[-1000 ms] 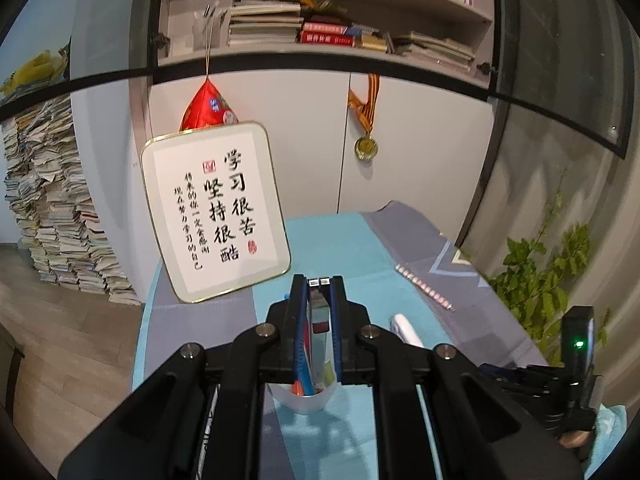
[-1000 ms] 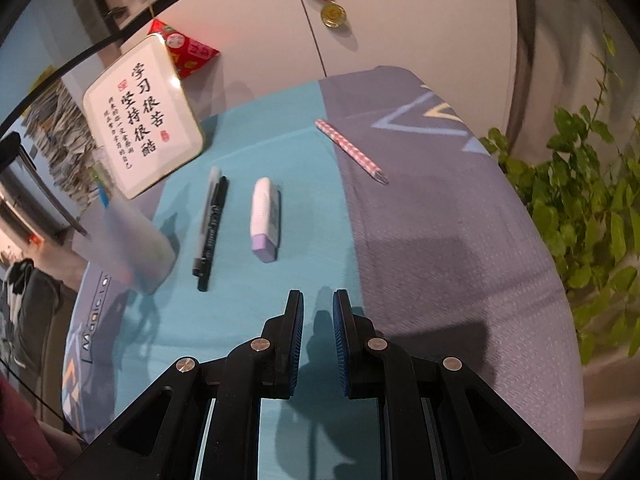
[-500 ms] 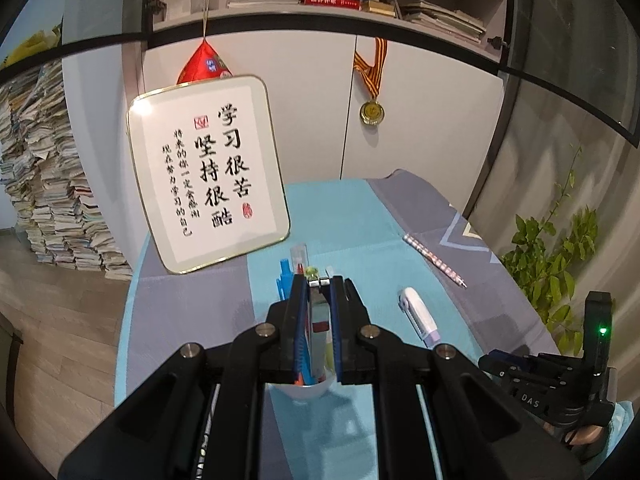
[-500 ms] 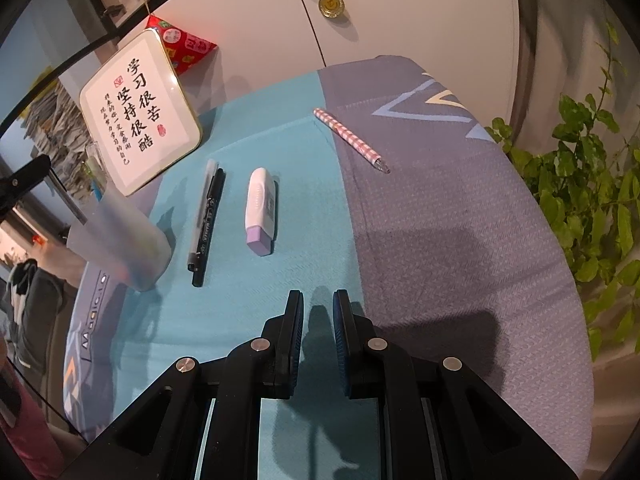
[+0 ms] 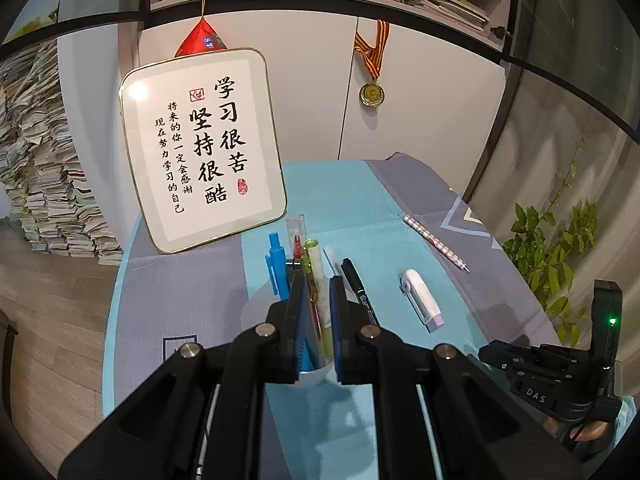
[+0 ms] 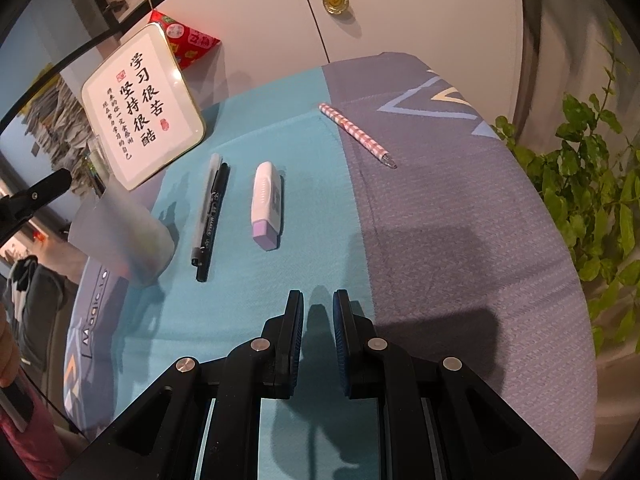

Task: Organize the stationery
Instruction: 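Move the right gripper to the black marker and grasp it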

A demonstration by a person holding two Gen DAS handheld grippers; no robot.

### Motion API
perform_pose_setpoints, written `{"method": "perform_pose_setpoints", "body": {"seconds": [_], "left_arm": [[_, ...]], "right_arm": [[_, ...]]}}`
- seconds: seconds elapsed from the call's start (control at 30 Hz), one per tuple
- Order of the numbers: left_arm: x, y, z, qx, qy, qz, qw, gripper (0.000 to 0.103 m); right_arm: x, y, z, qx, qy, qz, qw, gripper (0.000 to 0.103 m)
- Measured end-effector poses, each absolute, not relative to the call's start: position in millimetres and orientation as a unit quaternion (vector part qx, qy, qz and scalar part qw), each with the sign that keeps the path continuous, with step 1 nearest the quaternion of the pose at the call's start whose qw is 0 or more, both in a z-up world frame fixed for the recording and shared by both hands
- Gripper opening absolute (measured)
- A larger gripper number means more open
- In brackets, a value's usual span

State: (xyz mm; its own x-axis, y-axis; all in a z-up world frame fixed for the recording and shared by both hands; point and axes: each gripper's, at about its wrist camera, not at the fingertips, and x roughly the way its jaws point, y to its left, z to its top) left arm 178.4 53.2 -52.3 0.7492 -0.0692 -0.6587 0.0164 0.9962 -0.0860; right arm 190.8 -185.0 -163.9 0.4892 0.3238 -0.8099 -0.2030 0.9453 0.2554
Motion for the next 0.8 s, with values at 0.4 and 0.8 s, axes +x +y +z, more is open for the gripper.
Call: {"method": "perform_pose_setpoints", "body": {"seconds": [0.4, 0.8], "left_arm": [[133.3, 65.7, -54.0, -0.034, 0.327, -0.033, 0.944, 0.009], [113.2, 92.2, -76.3, -0.047, 0.346, -0.025, 0.937, 0.009]], "right_arm": [[188.9, -115.5, -153.4, -0.013, 0.457, 0.250, 0.854, 0.015], [238.8, -55.5, -171.2, -0.056, 0.491, 0.242, 0.835, 0.015]]}}
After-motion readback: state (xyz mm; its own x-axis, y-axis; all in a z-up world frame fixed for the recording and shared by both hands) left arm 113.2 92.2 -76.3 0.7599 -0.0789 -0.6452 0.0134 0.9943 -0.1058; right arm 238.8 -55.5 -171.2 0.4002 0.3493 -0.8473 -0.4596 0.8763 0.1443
